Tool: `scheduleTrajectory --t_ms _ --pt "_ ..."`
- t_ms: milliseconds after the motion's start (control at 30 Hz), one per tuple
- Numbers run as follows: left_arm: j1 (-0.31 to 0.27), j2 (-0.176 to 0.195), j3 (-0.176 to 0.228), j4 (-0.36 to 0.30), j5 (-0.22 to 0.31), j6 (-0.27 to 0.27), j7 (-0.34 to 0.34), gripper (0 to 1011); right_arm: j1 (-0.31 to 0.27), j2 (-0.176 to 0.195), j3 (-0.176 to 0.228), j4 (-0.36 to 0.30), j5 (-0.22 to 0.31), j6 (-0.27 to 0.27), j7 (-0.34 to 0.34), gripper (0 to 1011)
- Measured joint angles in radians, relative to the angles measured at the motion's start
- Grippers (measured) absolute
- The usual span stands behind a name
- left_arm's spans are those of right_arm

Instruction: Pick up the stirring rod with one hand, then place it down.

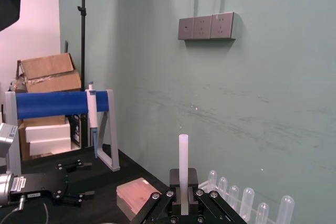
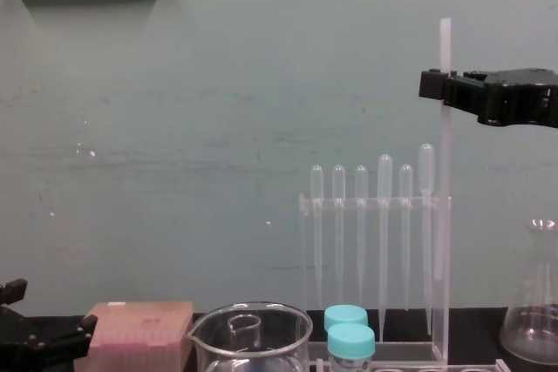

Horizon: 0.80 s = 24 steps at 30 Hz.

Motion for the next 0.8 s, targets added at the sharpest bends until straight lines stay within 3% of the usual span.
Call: scheduleTrajectory --t_ms 800 --pt "0.0 0.0 0.0 0.0 0.0 0.0 0.0 1000 -0.005 0.003 0.001 0.007 -0.001 -0.001 -0.003 69"
